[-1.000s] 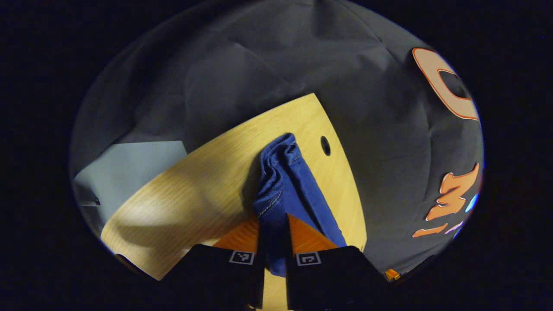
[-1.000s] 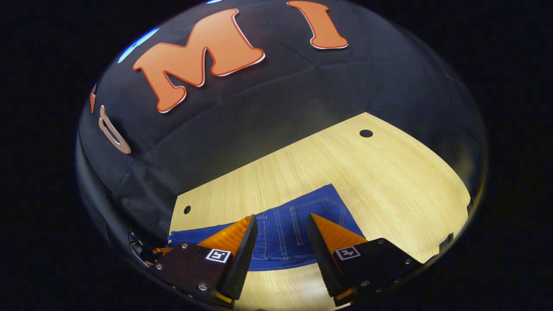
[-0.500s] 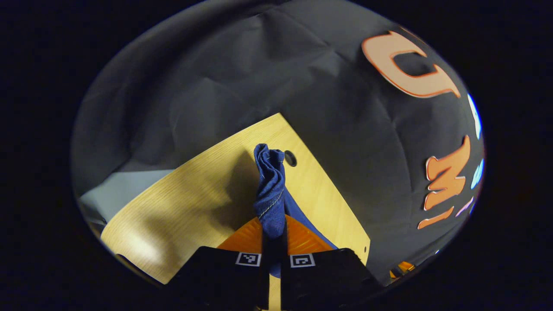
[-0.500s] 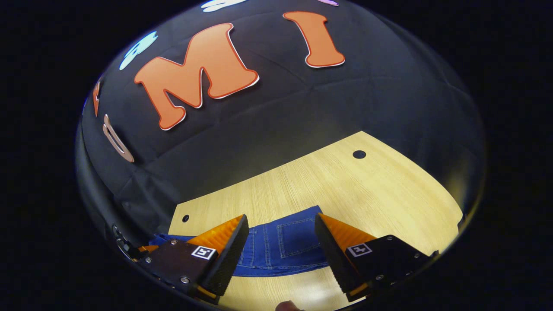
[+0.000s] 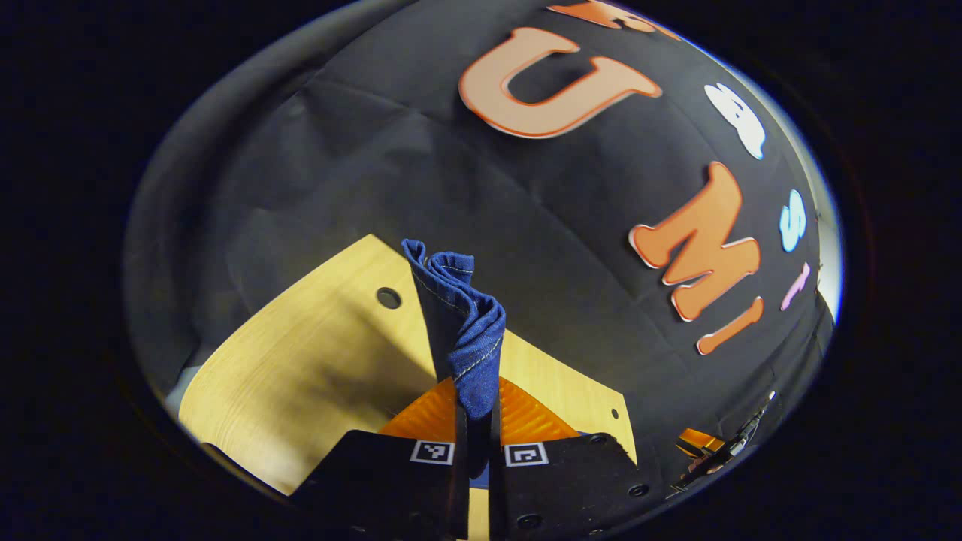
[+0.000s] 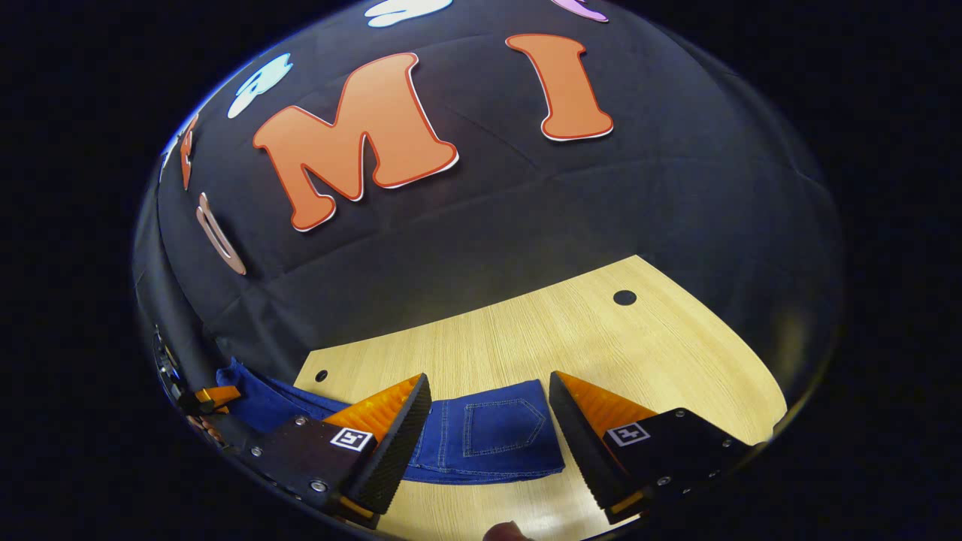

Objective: Grasp the waist and the cuffs of the jeans and fold them to make the two legs overlap; first hold the waist and fold one-third of the jeans toward the cuffs, then hold the cuffs and fold the remaining one-third in the same direction to finish folding.

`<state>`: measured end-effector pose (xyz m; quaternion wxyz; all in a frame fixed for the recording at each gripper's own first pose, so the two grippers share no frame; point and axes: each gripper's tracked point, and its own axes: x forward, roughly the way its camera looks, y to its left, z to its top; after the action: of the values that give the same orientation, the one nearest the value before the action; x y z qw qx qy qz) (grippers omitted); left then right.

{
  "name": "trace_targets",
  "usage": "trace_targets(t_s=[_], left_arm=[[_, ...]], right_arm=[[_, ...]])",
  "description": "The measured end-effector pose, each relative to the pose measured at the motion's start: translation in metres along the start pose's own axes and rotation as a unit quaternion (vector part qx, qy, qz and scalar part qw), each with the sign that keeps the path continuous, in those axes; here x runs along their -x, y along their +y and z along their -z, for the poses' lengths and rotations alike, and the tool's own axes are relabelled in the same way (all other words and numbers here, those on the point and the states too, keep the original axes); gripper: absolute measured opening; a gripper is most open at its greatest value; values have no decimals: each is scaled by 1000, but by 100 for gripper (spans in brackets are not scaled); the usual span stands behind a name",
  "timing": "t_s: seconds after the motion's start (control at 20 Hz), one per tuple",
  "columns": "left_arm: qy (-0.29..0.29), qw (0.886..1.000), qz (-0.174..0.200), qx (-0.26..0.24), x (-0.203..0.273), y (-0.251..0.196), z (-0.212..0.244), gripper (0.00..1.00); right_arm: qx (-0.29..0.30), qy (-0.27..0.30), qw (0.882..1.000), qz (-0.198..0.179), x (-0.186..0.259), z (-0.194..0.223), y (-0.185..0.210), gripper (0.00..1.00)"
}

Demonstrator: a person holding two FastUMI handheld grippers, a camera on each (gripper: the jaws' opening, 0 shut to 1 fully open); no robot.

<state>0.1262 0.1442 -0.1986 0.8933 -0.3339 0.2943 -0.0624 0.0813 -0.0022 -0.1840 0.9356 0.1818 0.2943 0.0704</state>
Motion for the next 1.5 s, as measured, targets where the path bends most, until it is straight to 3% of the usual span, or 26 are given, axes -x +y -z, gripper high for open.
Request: trace_targets(t_s=[0.6,1.0,1.2,1.3,1.4,1.5], left_arm=[[67,986,81,-133,-58,-194,89,10],[155,961,91,-213,-113,-265,198,12],[198,939,67,-274,-135,-277,257,12],[226,927,72,-291,-138,-288,291,16],[251,917,112,-289,-130,-316,321,32],[256,908,140,-299,-121,-334,335,57]], right_arm=[[1,-14,1000,-25,12,-18,-45,97],[-16,-7,999,-29,8,-15,-72,98],[-26,-2,999,-27,10,-9,-89,98],[-25,-3,999,-23,10,-10,-95,98],[-29,-4,999,-20,11,-10,-103,98],[-35,-6,999,-17,11,-10,-107,98]])
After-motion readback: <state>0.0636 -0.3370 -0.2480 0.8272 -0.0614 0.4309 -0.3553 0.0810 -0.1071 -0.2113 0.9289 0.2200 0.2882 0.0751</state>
